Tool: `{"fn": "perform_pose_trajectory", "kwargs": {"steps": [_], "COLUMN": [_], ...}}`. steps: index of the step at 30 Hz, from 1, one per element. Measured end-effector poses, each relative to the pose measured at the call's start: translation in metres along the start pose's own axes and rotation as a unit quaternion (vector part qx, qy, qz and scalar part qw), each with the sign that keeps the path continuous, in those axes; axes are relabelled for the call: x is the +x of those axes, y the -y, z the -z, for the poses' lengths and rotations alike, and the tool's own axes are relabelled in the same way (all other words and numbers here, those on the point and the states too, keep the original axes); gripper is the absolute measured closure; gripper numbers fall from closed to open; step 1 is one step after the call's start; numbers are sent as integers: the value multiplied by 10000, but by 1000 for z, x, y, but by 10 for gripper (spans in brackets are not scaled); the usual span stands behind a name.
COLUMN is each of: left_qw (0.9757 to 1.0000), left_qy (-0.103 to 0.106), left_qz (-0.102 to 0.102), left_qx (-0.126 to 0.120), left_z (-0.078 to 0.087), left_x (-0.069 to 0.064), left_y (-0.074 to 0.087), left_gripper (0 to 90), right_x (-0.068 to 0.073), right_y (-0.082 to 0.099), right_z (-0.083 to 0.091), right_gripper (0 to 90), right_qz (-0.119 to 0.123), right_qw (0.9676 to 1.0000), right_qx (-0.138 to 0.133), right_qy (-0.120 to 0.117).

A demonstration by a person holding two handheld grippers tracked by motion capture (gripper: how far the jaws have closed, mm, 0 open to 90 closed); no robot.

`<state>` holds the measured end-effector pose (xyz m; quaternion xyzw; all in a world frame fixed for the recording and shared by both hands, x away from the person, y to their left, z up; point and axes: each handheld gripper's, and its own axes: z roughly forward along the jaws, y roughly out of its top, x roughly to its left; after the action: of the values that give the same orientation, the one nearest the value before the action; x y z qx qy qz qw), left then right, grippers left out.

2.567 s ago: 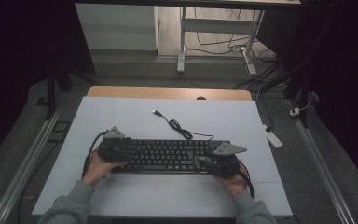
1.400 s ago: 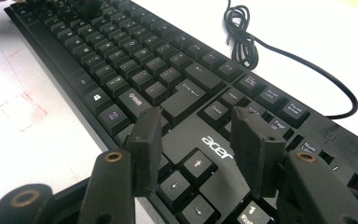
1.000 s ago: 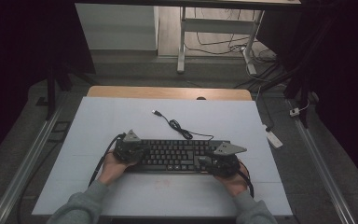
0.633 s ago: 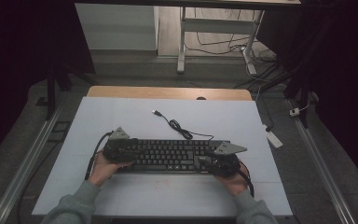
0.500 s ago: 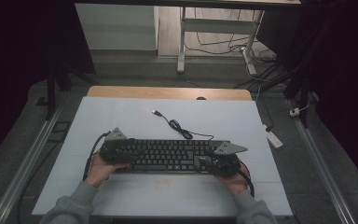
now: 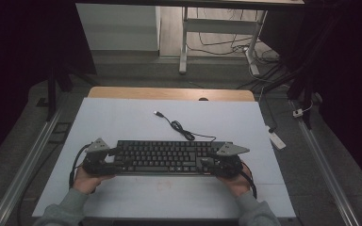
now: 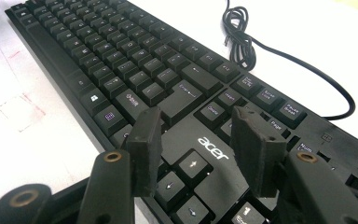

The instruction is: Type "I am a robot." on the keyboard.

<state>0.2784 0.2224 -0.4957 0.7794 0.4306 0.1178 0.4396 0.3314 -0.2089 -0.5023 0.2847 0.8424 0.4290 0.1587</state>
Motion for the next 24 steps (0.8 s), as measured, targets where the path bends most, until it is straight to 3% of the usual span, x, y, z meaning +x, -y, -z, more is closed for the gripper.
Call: {"fn": "perform_pose_trajectory", "kwargs": {"steps": [9, 15, 21, 24], "left_qw": [10000, 10000, 9999, 9999], "left_qy": [6, -15, -17, -23], "left_qz": [-70, -72, -78, -72], "left_qx": [7, 37, 76, 71], "left_z": [2, 1, 0, 0], "left_x": [-1, -1, -1, -1], "left_y": [3, 4, 6, 6], "left_gripper": [296, 295, 295, 295], "right_x": [2, 10, 23, 28], "right_y": [-3, -15, -29, -36], "right_z": [-2, -8, -24, -32], "right_gripper": [534, 551, 666, 796], "right_qz": [36, 58, 190, 250], "right_qw": [10000, 9997, 9989, 9979], "right_qx": [-41, -143, -54, 34], "right_qy": [-12, -185, -421, -588]}}
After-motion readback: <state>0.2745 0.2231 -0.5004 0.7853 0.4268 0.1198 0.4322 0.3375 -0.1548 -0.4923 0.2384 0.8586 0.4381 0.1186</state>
